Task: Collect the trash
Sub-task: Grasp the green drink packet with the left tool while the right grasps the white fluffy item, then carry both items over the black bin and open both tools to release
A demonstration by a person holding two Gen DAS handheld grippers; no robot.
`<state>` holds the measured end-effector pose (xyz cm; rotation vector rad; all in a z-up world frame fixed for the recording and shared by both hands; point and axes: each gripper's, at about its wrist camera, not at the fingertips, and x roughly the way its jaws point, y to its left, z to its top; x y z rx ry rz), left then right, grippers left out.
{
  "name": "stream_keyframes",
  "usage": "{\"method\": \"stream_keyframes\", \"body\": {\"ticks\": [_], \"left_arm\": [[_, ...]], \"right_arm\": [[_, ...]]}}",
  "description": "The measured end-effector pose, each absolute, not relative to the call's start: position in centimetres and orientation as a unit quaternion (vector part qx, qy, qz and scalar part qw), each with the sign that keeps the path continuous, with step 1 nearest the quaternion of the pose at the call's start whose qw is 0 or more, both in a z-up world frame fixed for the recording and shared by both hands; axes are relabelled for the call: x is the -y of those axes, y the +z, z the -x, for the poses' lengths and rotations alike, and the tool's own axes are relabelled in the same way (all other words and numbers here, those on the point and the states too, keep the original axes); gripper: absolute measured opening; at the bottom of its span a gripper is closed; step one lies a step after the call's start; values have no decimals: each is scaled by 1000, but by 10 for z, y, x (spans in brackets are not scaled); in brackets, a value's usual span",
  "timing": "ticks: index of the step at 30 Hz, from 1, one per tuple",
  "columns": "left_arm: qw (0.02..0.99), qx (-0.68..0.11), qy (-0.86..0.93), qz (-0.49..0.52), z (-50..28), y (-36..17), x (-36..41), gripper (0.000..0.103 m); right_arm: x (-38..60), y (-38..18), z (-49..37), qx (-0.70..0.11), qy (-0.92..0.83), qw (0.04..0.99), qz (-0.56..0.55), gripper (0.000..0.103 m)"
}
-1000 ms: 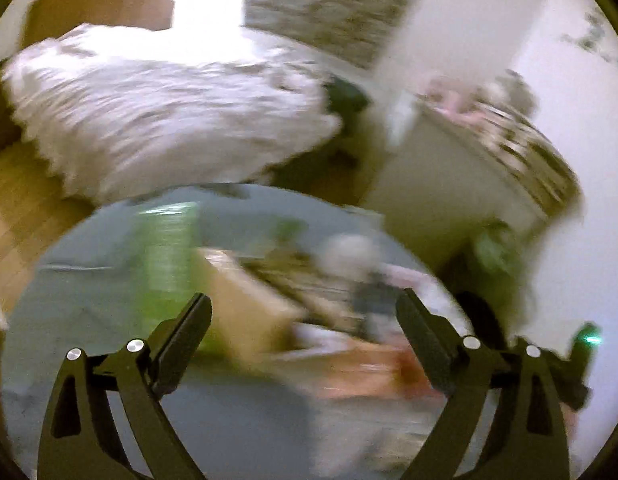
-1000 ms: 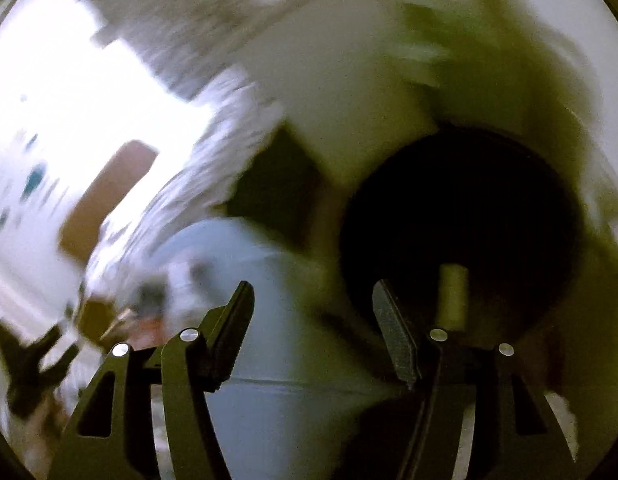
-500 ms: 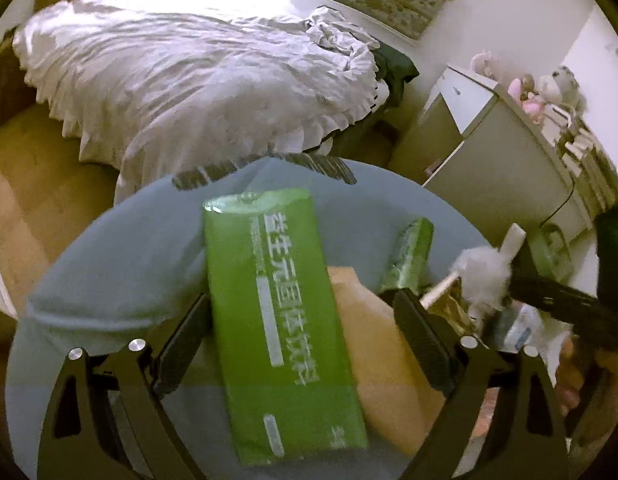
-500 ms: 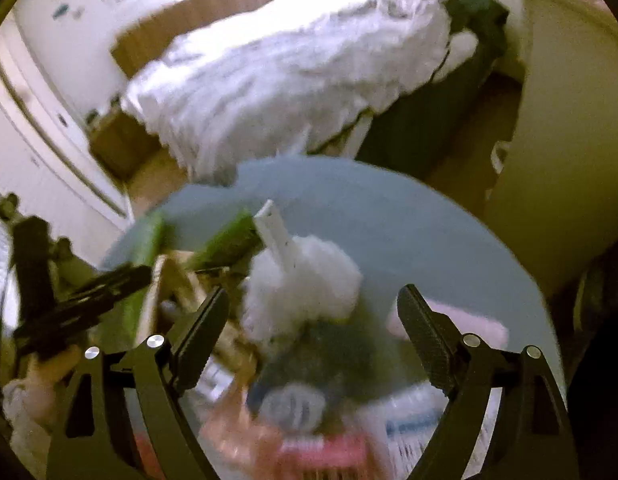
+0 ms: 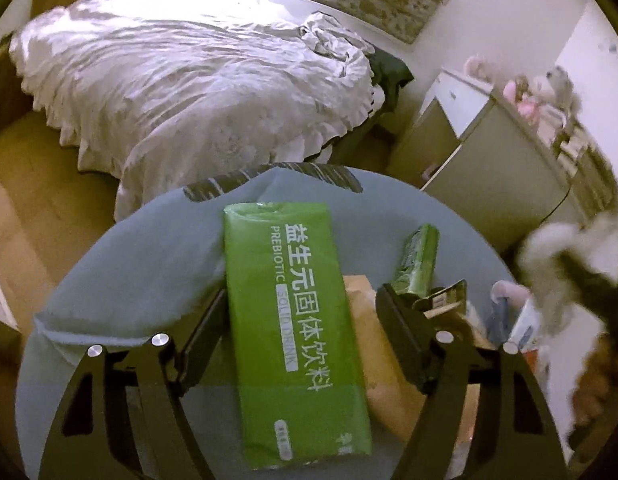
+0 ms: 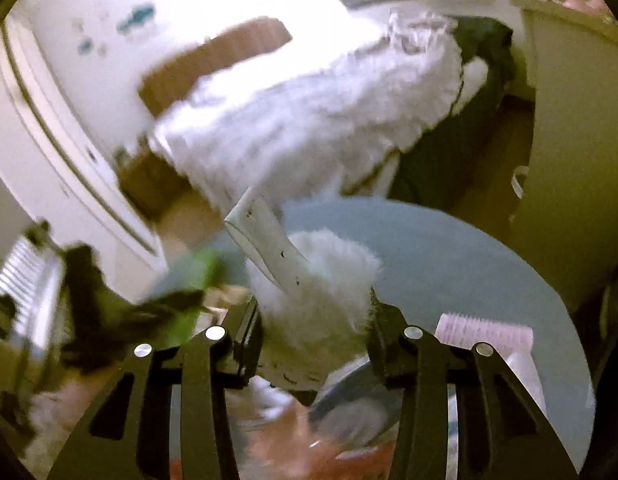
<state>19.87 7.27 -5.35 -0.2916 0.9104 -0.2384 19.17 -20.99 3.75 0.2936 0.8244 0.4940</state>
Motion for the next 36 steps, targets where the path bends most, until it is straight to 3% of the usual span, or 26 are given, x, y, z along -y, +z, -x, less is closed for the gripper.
{"method": "stream_keyframes", "body": {"ticks": [2,3,7,14,20,29,36], "left_arm": [[882,-438,-112,131,-201,-54,-70,75],[884,-439,-109,121,-201,-55,-69,54],[879,-435,-128,150,-187,-57,-82,39],[889,-379,-169,193,-130,-19,-99,39],[894,-342,-231,176,-109,34,-51,39],[853,-346,-363,143,-123,55,126,39],[798,-392,-443,113,-140,26,284,40]], "right_arm": [[218,46,-174,-382,249,875,-163,43],[220,48,-167,-379,251,875,-168,43],[236,49,-139,-375,254,873,-183,43],[289,38,-95,-352,269,858,-262,44],[346,32,-77,-316,270,847,-331,44],[480,28,-35,-220,77,917,-325,44],[576,-5,-27,-234,-92,920,-301,44]]}}
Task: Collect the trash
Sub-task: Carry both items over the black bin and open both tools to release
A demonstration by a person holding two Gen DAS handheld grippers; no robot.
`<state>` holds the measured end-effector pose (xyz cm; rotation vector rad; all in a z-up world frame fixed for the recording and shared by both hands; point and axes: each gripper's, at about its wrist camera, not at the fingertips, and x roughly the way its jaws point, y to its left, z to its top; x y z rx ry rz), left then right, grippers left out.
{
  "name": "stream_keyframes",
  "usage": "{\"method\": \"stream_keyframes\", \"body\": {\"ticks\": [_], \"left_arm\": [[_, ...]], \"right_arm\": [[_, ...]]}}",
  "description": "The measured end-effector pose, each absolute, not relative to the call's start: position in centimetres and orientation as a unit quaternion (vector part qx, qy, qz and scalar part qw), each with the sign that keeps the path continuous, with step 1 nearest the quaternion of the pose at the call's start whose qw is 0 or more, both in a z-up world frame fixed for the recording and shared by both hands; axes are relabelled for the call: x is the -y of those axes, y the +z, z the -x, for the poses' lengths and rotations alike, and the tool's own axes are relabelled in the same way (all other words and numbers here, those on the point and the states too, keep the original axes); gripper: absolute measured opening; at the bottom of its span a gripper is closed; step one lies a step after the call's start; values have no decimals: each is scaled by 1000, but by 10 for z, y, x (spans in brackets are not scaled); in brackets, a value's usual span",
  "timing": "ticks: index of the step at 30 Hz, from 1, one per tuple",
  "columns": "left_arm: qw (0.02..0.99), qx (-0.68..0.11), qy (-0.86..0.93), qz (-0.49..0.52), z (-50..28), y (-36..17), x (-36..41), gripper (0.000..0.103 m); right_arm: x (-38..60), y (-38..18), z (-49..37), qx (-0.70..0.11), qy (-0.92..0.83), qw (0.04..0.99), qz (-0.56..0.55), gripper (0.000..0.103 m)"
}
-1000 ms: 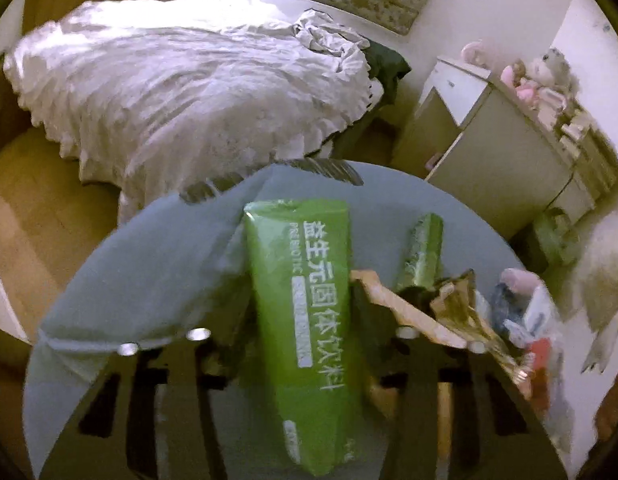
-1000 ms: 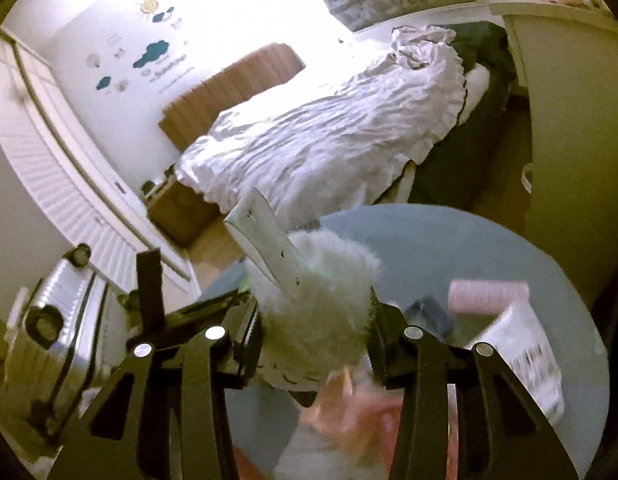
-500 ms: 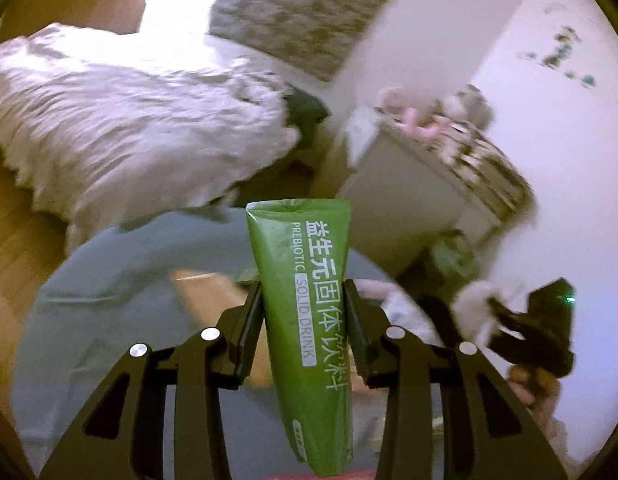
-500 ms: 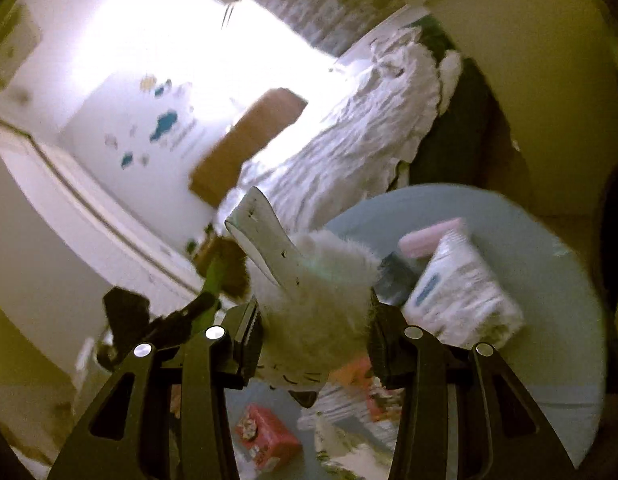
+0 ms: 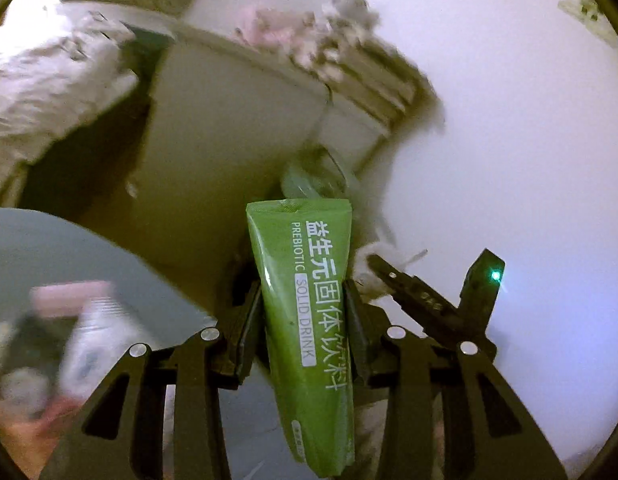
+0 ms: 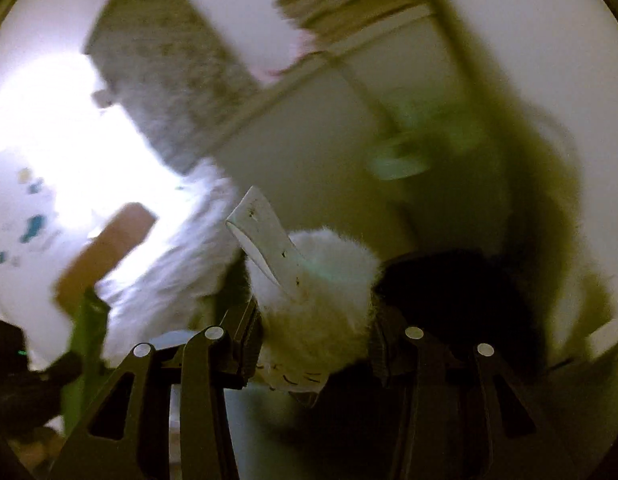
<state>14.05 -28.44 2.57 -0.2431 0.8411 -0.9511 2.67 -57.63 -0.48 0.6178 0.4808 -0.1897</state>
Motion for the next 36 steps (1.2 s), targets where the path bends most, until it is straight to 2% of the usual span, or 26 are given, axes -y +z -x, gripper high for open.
{"method": "stream_keyframes", "body": {"ticks": [5,9,20,23,26,28,29,36], "left_arm": [[773,-437,-451,93,-155,-11,359,40],[764,-465,-441,74,-163,-38,390,40],[759,-490,-426,49,-170,-71,414,42],[760,-490,-425,41,-169,-74,418,46],[764,-489,-419,32,-167,-73,421,59],[767,-484,-420,31,-165,-71,422,73],[769,-481,-419,32,-164,-70,422,76],[775,-474,-414,55,-157,-50,404,76]], "right_arm": [[608,-36,-28,-273,-134,910,-283,44],[609,-49,-31,-289,-139,908,-270,44],[614,-64,-58,-317,-125,888,-308,46],[612,-64,-59,-317,-121,888,-311,49],[615,-65,-60,-312,-121,886,-320,56],[615,-64,-59,-307,-123,887,-322,59],[615,-63,-58,-303,-123,888,-324,62],[612,-63,-56,-292,-123,889,-332,63]]}}
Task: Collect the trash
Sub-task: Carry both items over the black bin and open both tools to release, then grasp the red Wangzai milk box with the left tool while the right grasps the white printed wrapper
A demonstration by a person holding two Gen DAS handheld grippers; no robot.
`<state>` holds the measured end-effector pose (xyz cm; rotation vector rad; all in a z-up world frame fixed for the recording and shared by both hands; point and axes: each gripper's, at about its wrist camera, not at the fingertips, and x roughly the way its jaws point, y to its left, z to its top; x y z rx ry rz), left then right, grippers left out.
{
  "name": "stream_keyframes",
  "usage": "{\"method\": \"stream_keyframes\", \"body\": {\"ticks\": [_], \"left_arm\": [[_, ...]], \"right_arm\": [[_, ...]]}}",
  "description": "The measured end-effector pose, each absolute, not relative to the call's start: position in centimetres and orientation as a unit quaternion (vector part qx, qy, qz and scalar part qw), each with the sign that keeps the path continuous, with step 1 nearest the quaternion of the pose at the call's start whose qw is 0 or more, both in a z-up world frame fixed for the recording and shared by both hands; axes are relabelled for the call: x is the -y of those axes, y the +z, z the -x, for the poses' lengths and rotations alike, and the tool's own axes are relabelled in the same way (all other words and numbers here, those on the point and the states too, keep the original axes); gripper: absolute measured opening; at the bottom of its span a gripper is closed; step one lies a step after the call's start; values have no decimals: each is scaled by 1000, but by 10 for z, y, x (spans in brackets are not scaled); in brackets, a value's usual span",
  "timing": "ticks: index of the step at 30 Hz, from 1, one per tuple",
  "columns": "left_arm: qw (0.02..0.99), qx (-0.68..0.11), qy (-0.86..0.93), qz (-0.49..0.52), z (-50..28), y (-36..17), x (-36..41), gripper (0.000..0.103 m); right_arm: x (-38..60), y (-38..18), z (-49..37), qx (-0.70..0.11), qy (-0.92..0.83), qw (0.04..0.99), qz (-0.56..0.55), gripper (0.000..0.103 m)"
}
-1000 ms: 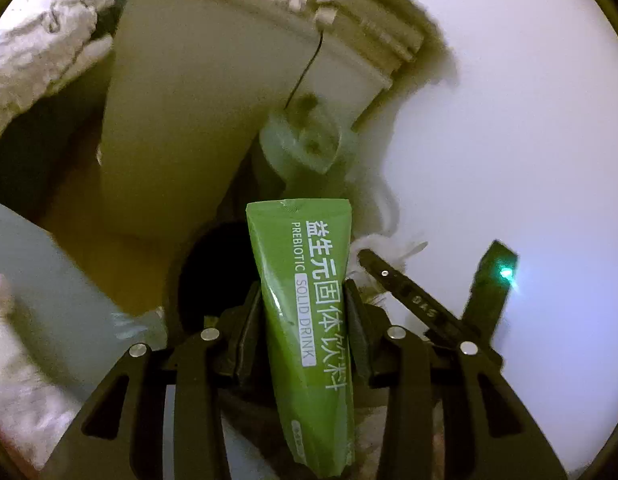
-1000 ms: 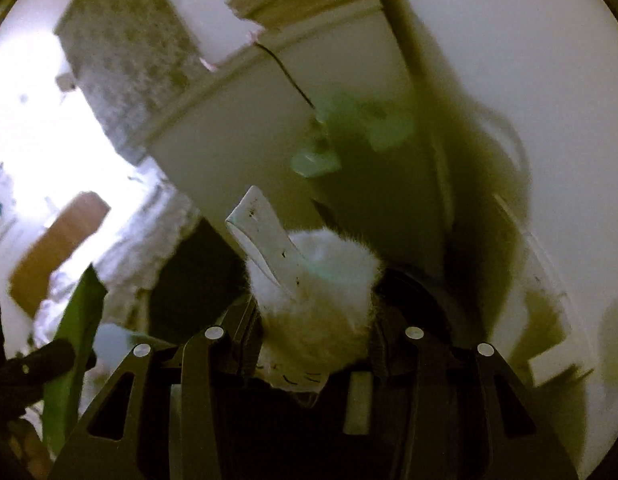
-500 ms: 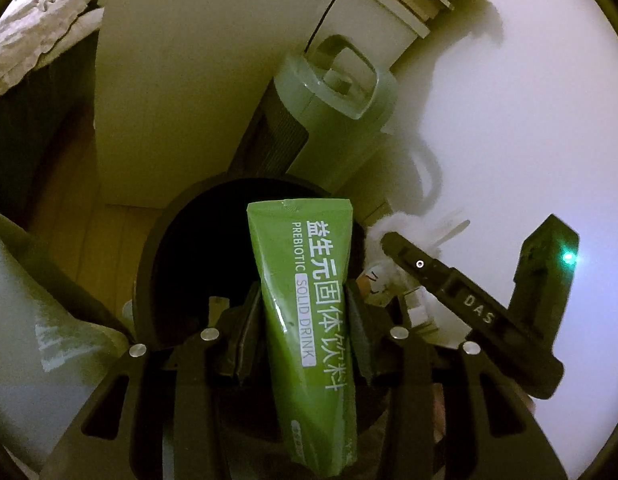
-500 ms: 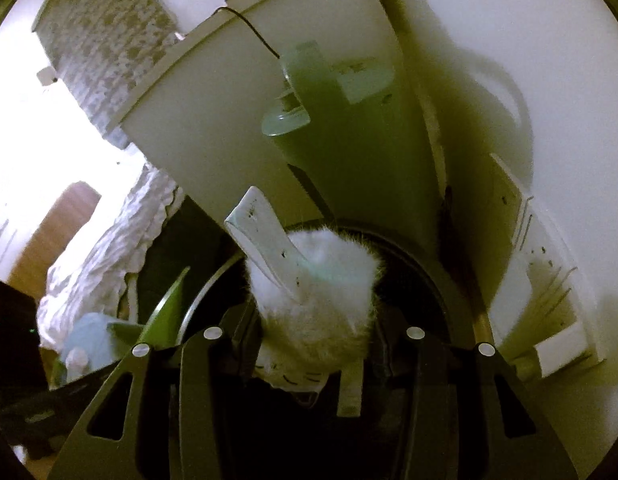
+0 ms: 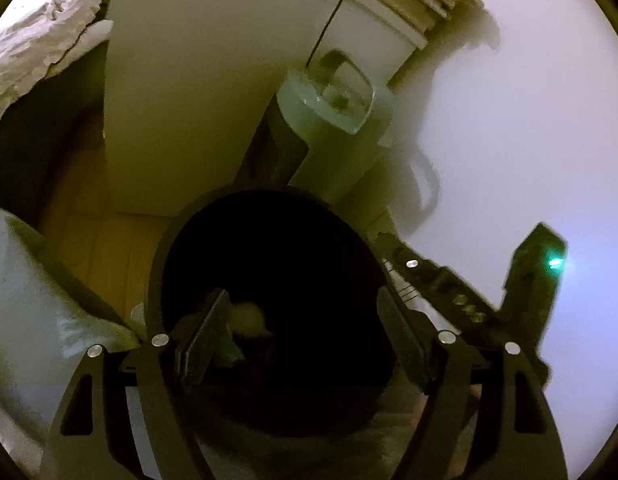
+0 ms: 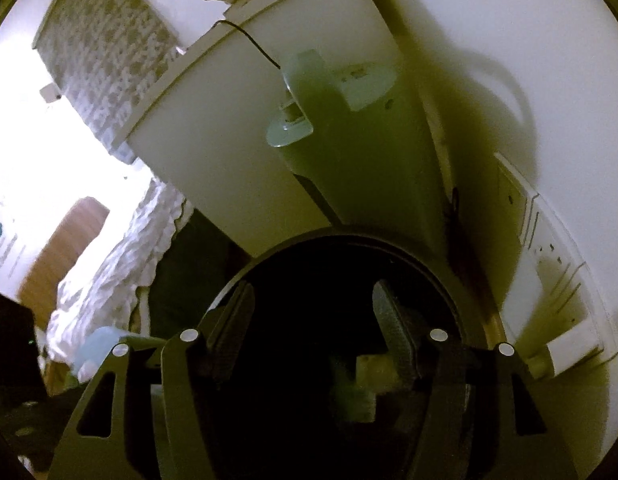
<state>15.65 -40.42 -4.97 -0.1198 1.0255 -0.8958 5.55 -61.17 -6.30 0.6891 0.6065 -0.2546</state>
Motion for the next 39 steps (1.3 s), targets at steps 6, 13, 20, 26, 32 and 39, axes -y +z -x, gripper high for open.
{"method": "stream_keyframes", "body": {"ticks": [6,13,20,26,32,39], "left_arm": [[801,-431,-407,86,-132,-6,352,91],[843,-393,-354,99,-97,30,232,95],[874,-409,-254,69,-52,18,78,97],[868,-451,-196,64,0,-13,0,97],[864,-458,-207,32,23,-40,11,98],[875,-449,-178,-30,9,-54,33,98]], "right_arm": [[598,-59,-58,-287,-111,897,-316,63],[558,-50,-64,-281,-61,913,-289,63],[476,-21,-49,-254,32,944,-210,74],[401,9,-16,-252,146,935,-203,81],[300,15,17,-327,261,905,-74,85],[238,2,29,-370,245,894,66,85]]}}
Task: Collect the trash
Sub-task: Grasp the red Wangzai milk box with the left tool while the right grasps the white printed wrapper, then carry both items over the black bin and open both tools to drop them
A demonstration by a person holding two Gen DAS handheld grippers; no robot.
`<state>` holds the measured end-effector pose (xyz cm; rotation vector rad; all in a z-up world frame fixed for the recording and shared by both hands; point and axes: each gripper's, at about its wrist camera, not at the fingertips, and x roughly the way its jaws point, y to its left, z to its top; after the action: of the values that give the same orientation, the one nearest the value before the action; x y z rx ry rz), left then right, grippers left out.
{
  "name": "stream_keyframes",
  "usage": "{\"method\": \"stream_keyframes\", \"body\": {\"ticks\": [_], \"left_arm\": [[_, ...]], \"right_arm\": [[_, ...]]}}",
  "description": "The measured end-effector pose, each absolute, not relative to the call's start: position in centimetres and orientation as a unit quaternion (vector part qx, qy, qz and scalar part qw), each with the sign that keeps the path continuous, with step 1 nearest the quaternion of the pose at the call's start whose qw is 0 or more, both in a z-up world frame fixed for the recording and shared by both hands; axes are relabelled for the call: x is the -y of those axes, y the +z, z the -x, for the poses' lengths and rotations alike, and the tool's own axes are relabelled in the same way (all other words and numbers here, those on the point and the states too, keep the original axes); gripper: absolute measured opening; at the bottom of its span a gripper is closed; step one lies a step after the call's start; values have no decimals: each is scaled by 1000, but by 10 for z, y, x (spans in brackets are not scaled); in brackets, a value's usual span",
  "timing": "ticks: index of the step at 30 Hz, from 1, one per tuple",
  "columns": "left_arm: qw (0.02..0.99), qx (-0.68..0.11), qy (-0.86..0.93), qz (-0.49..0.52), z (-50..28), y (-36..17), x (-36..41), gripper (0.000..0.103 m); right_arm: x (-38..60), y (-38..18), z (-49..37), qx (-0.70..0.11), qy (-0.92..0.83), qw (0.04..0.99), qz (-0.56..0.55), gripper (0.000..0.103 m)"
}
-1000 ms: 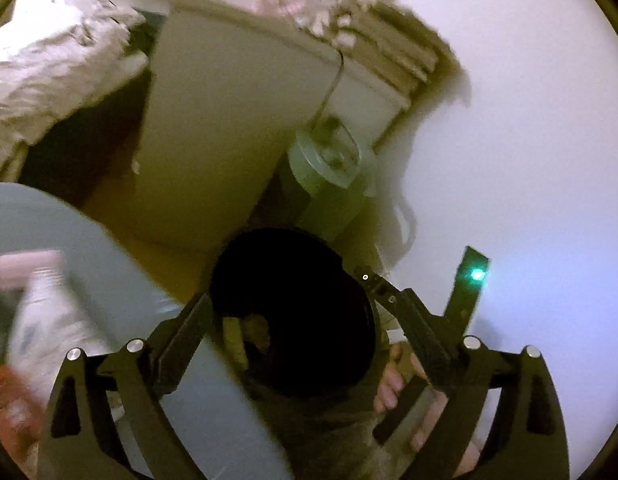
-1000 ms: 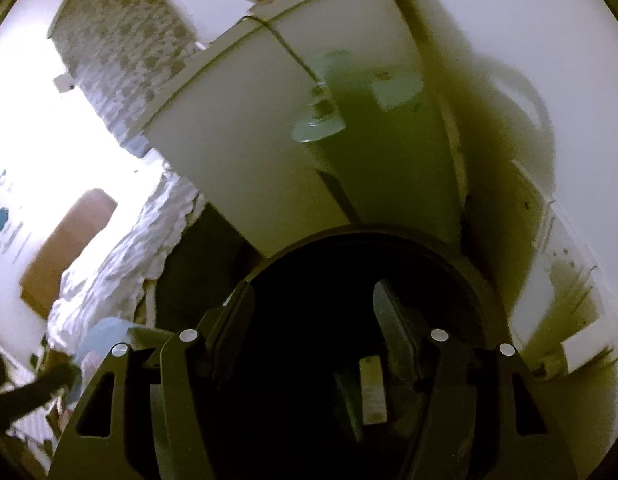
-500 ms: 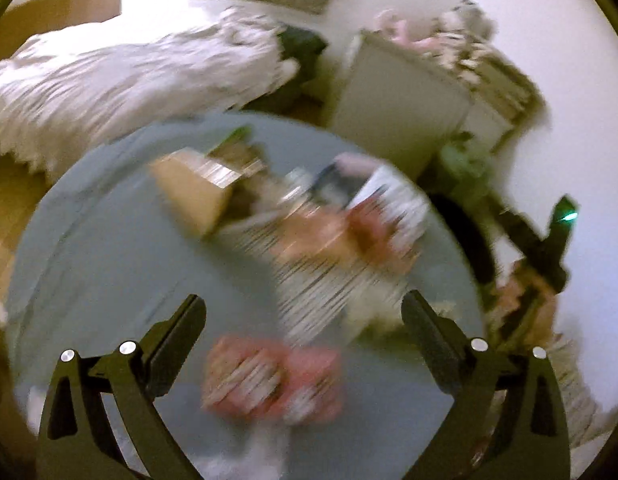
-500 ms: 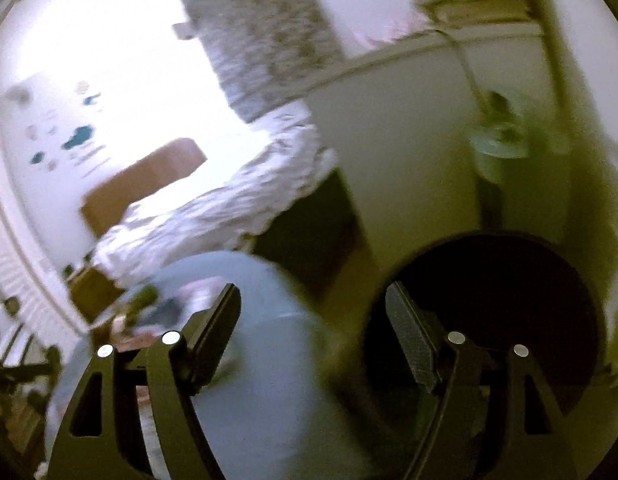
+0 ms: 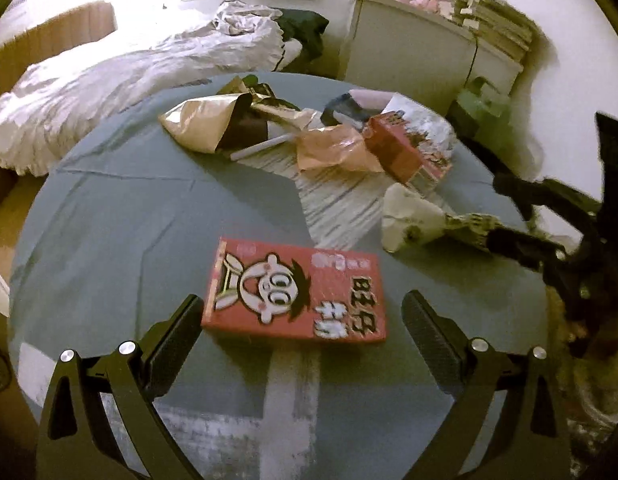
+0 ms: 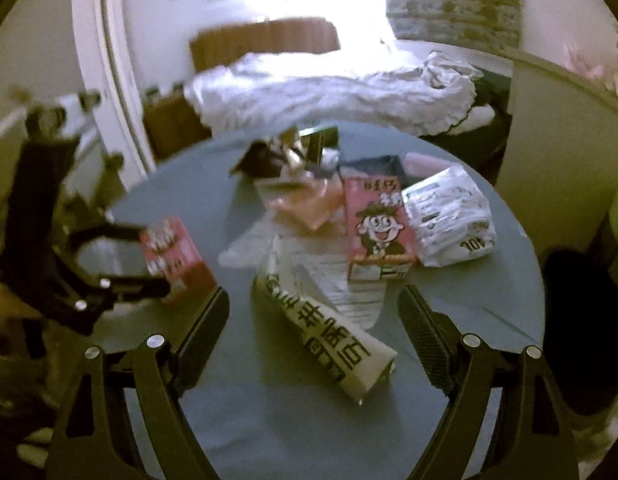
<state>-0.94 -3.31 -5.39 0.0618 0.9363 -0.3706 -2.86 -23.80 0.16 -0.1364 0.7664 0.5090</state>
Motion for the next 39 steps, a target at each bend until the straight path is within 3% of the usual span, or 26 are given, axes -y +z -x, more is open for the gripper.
{"method": "stream_keyframes", "body": {"ticks": [4,6,10,11,18,24,33,39], "left_arm": [[866,-461,-191,-24,1,-65,33,97],[869,-455,-195,-8,0,-64,27,90],[869,-452,-199,5,-2,-63,19,90],[870,-452,-199,5,-2,-63,19,90],[882,-417,-212,59,0,-37,5,90],[904,-354,-228,66,-2,12,23,90],[907,-288,-302,53,-34,69,113,90],[881,-288,-374,39,-61,69,208,90]], "right_arm": [[223,-10,20,-387,231,885,119,80],[211,-20,15,-406,232,873,137,61],[201,-32,12,-413,234,867,150,41],[202,-31,12,-414,238,867,142,28],[249,-4,9,-396,289,871,-32,21],[334,32,5,-307,270,889,-205,21],[474,36,-8,-217,105,926,-291,21],[544,11,-16,-196,18,918,-343,21]]}}
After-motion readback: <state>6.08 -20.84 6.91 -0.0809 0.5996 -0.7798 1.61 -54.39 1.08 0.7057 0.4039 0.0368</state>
